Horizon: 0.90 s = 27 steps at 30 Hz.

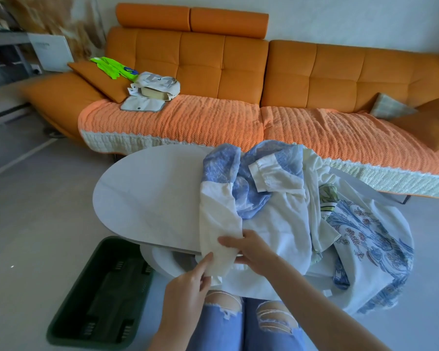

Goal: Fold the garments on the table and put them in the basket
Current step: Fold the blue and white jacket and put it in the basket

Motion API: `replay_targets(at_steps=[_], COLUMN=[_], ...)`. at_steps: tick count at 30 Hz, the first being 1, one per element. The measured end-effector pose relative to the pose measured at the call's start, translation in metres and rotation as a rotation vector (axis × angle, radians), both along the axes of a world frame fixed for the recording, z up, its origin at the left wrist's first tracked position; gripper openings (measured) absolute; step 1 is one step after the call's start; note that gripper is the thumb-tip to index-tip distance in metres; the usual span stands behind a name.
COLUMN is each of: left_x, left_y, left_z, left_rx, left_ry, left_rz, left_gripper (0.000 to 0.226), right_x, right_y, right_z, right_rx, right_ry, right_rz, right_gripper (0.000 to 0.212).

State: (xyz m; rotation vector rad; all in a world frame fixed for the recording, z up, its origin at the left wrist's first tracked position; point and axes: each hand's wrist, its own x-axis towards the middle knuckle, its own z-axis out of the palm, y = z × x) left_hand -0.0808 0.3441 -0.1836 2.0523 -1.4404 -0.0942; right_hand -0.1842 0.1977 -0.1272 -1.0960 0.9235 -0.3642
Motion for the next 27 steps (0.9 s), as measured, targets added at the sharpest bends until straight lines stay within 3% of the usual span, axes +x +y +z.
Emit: replay_targets(at_steps=[4, 8, 10, 12, 13, 16, 18, 21, 24, 25, 27], left_x=[-0.004, 0.009, 0.017, 0.024, 0.025, 0.019, 0.015, 0.012, 0.014, 0.019, 0.036], left_y=[0.007, 0.007, -0.002, -0.015, -0.021, -0.033, -0.039, -0.037, -0.032, -0.034, -0.041], left_z=[0.000, -0.011, -0.003, 0.004, 0.008, 0.007, 0.007, 0.007, 0.008, 0.007, 0.010], left_rx=[0.096, 0.115, 0.011, -0.068, -0.056, 0.009, -0.047, -0.034, 0.239, 0.339, 0.427], left_ry=[0.222, 0.531, 0.908, 1.359, 1.452, 1.561, 1.657, 1.685, 1.579, 1.454, 1.004], left_rz=[0.022, 0.030, 0.149, 0.299, 0.287, 0.211, 0.223, 0.279, 0.307, 0.306, 0.315], left_gripper=[0.066, 0.061, 0.051, 0.019, 0.016, 0.025, 0.025, 0.026, 0.045, 0.053, 0.055], right_x=[0.000, 0.002, 0.003, 0.005, 0.007, 0.012, 0.014, 0.014, 0.009, 0.007, 0.003], right_y=[0.020, 0.023, 0.021, 0.020, 0.020, 0.025, 0.027, 0.027, 0.021, 0.019, 0.019], right_z=[-0.014, -0.010, -0.008, -0.006, -0.006, -0.011, -0.015, -0.014, -0.013, -0.015, -0.018], right_rx=[-0.025, 0.128, 0.100, 0.064, 0.067, 0.161, 0.196, 0.105, -0.143, -0.203, -0.232], right_ry=[0.172, 0.124, 0.108, 0.066, 0.037, -0.073, -0.113, -0.027, 0.278, 0.347, 0.385], right_rz=[-0.026, 0.043, 0.079, 0.080, 0.072, 0.003, -0.078, -0.149, -0.086, -0.040, 0.051], right_gripper=[0.046, 0.041, 0.034, 0.025, 0.023, 0.018, 0.021, 0.033, 0.041, 0.043, 0.046])
